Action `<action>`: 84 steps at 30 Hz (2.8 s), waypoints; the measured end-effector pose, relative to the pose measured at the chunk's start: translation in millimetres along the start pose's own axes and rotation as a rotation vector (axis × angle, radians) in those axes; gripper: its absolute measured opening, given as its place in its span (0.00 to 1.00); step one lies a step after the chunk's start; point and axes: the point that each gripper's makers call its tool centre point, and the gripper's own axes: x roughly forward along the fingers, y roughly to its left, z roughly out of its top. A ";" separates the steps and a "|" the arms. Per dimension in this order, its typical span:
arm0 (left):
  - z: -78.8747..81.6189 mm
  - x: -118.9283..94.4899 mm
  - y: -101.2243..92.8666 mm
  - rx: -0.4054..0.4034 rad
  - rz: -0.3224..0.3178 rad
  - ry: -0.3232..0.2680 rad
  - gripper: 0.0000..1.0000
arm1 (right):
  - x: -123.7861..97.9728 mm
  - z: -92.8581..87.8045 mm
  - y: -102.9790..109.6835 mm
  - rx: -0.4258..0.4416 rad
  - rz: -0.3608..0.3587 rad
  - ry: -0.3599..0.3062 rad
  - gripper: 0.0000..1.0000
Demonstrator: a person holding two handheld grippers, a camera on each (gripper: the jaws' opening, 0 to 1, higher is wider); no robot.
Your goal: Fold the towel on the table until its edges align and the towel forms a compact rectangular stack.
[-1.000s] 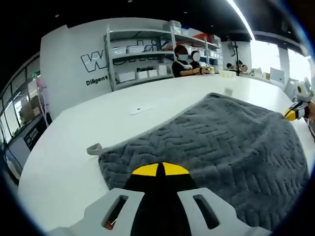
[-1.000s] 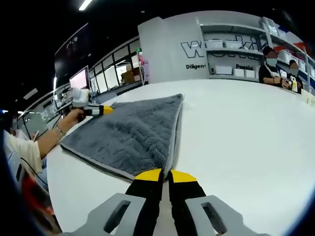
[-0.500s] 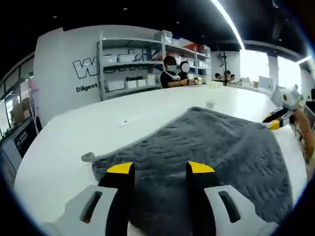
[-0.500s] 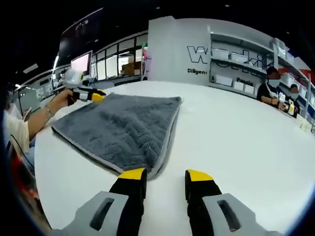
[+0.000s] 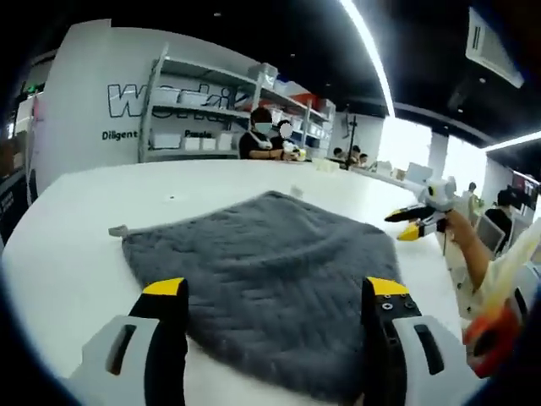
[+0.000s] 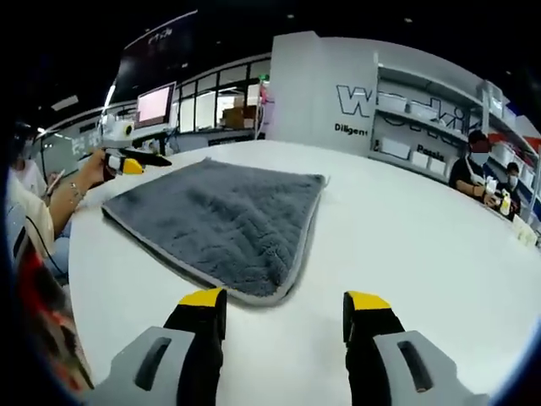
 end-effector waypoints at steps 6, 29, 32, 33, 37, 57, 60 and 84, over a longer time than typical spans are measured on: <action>-18.7 -22.8 -21.0 0.024 -0.025 0.053 0.89 | 0.6 -0.5 7.5 -0.007 0.023 0.026 0.80; -45.6 -100.9 -17.7 0.395 0.304 0.124 0.74 | -7.2 6.0 18.2 0.009 0.035 0.021 0.99; -45.9 -100.6 -18.5 0.463 0.321 0.132 0.72 | -7.0 7.2 18.4 0.015 0.034 0.015 0.99; -46.0 -100.5 -18.8 0.469 0.321 0.132 0.70 | -7.0 7.3 18.4 0.015 0.034 0.015 0.98; -47.3 -92.6 -37.4 0.569 0.285 0.096 0.64 | -8.8 9.9 20.1 0.026 0.044 0.002 0.96; -62.9 -67.7 -76.8 0.817 0.098 0.152 0.36 | -13.5 6.3 20.5 0.044 0.039 0.001 0.89; -64.8 -65.4 -79.5 0.820 0.076 0.155 0.32 | -14.1 5.3 20.3 0.044 0.039 0.002 0.88; -67.0 -60.3 -96.6 0.612 -0.097 0.096 0.09 | -20.2 10.8 26.8 -0.025 0.067 -0.026 0.64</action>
